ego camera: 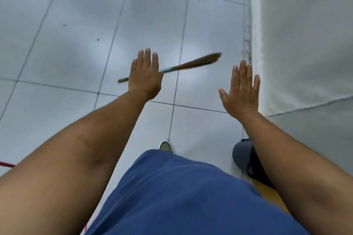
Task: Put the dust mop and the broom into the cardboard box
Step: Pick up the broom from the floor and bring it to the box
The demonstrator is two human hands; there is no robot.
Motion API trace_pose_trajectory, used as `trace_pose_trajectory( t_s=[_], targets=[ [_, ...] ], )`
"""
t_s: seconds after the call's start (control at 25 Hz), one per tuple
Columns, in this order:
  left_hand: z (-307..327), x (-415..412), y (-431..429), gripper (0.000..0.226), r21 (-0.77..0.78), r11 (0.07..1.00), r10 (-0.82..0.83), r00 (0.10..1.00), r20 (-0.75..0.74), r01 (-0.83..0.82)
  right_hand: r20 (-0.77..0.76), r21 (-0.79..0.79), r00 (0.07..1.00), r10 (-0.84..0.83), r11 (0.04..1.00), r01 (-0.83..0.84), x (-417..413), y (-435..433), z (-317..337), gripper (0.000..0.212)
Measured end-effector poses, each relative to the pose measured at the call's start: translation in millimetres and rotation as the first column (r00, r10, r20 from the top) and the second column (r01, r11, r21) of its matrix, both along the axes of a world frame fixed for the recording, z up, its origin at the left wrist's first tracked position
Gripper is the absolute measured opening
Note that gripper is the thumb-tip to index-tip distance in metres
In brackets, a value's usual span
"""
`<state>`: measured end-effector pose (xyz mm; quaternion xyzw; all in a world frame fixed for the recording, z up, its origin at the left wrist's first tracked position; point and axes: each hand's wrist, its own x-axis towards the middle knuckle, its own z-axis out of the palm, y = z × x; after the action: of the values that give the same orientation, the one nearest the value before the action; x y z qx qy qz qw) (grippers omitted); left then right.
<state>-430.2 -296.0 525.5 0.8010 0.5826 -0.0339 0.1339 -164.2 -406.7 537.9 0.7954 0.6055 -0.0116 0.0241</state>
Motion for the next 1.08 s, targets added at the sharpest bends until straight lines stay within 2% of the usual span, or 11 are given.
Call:
trace_pose_trajectory(
  t_s=[0.08, 0.2, 0.28, 0.4, 0.56, 0.72, 0.8, 0.96, 1.08],
  targets=[
    [-4.1, -29.7, 8.1, 0.063, -0.023, 0.994, 0.108, 0.994, -0.01, -0.108, -0.003, -0.057, 0.992, 0.122, 0.991, -0.122, -14.0, 33.0, -13.4, 0.081],
    [-5.2, -61.7, 20.1, 0.062, -0.034, 0.985, 0.167, 0.985, -0.03, -0.168, 0.007, -0.14, 0.974, 0.228, 0.964, -0.225, -19.2, 77.5, -30.1, 0.081],
    [-7.2, -78.4, 35.2, 0.061, -0.059, 0.971, 0.227, 0.972, -0.064, -0.231, -0.01, -0.193, 0.969, 0.245, 0.951, -0.243, -20.0, 112.3, -39.6, 0.081],
    [-16.2, -91.4, 50.1, 0.061, -0.156, 0.942, 0.282, 0.952, -0.121, -0.299, -0.014, -0.188, 0.953, 0.303, 0.935, -0.301, -21.3, 141.6, -51.5, 0.082],
    [-24.7, -73.6, 103.9, 0.063, -0.174, 0.917, 0.331, 0.927, -0.175, -0.36, -0.007, -0.222, 0.887, 0.462, 0.864, -0.451, 8.2, 226.5, -64.6, 0.08],
    [-25.8, -31.6, 155.1, 0.064, -0.23, 0.875, 0.386, 0.901, -0.197, -0.425, 0.016, -0.312, 0.761, 0.648, 0.726, -0.612, 42.0, 316.4, -67.9, 0.075],
    [-29.7, -5.5, 182.3, 0.065, -0.266, 0.87, 0.378, 0.908, -0.181, -0.415, 0.009, -0.341, 0.736, 0.677, 0.694, -0.634, 53.4, 355.9, -74.0, 0.073],
    [-38.0, 23.5, 232.9, 0.065, -0.276, 0.896, 0.324, 0.937, -0.128, -0.348, -0.055, -0.399, 0.756, 0.653, 0.679, -0.616, 66.1, 405.5, -98.9, 0.073],
    [-66.4, 21.5, 270.2, 0.064, -0.29, 0.887, 0.336, 0.933, -0.133, -0.36, -0.124, -0.43, 0.775, 0.62, 0.67, -0.605, 64.4, 430.0, -130.9, 0.072]
  ],
)
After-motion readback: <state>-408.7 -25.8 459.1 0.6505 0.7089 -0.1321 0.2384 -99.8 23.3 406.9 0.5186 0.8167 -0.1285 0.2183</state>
